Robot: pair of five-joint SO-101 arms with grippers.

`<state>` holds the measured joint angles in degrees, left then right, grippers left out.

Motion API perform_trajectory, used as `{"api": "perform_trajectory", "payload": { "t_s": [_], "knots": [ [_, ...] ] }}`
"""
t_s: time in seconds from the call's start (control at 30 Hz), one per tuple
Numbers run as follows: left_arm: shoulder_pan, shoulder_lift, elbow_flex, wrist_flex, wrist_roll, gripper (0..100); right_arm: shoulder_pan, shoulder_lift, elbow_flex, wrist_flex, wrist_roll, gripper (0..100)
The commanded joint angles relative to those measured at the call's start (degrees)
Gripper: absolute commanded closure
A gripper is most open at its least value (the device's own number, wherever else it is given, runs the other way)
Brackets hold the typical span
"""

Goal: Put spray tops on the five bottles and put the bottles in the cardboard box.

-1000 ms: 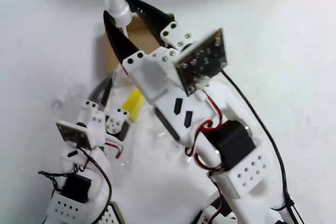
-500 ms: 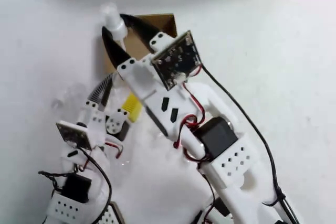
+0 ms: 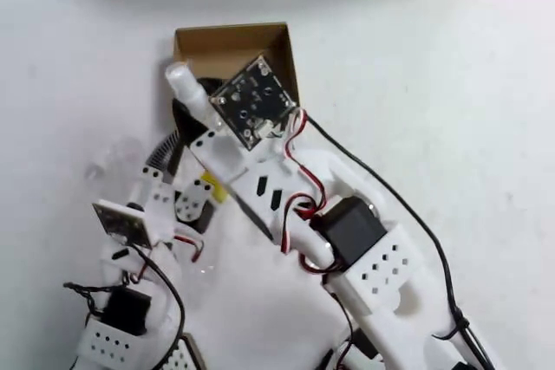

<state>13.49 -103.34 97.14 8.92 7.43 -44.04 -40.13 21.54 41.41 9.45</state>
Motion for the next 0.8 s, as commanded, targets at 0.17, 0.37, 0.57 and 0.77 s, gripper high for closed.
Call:
{"api": "perform_trajectory", "payload": {
  "t_s": [0.17, 0.37, 0.57, 0.77],
  "knots": [
    [0.3, -1.1, -0.2, -0.4, -0.7, 98, -0.5, 6.2, -14.4, 17.0, -3.9, 82.6],
    [0.3, -1.1, -0.2, -0.5, -0.7, 98, -0.6, 9.3, -26.9, 24.2, -4.6, 83.2],
    [-1.0, -1.1, -0.2, -0.5, -0.5, 98, -0.4, 11.7, -38.0, 30.5, -4.6, 83.2],
    [-1.5, -1.1, -0.2, -0.5, -0.4, 98, 0.5, 13.2, -41.0, 29.0, -4.7, 85.4]
  ]
}}
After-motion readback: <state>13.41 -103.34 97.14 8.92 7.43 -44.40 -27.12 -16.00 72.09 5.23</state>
